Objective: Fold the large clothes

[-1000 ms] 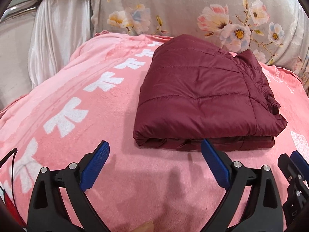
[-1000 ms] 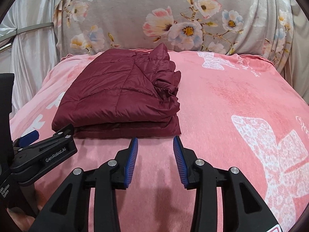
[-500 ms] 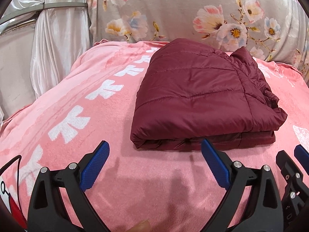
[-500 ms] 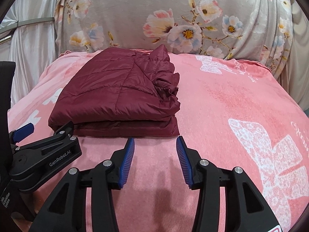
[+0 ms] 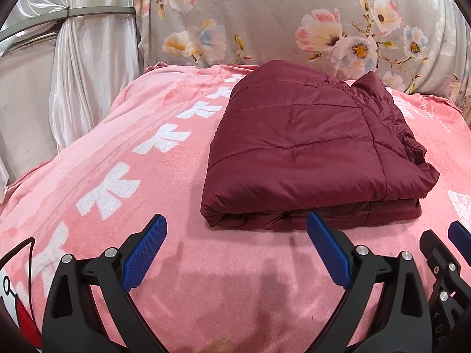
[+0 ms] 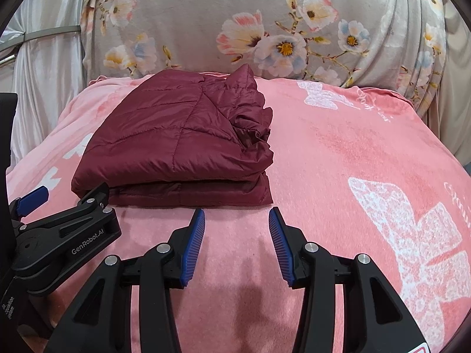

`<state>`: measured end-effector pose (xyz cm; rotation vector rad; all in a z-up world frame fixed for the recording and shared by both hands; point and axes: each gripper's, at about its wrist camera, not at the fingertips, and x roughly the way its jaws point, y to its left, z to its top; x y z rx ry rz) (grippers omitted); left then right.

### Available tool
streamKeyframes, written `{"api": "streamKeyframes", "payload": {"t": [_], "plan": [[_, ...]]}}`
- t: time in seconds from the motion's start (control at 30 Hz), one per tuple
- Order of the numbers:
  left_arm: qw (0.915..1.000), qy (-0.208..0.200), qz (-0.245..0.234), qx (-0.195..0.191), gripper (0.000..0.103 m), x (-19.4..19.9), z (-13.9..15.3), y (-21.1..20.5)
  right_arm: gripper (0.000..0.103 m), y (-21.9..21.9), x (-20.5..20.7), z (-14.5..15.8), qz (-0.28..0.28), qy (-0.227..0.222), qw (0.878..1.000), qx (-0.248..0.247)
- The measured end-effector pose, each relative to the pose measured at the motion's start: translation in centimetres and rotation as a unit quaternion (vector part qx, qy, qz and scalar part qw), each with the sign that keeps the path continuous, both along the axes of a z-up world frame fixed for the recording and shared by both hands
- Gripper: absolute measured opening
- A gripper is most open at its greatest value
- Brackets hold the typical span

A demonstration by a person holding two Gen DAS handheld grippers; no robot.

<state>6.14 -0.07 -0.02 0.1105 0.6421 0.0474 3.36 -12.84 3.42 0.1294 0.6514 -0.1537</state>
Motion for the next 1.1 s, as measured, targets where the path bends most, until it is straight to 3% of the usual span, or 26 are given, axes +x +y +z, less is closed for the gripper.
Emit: {"api": "streamKeyframes", "payload": {"t": [1.1], "plan": [[1.0, -0.005, 0.0, 0.003, 0.093, -0.55, 0.23, -0.43, 0.045, -0.26, -0.02, -0.16, 0.003, 0.003, 1.0, -0.002]]}}
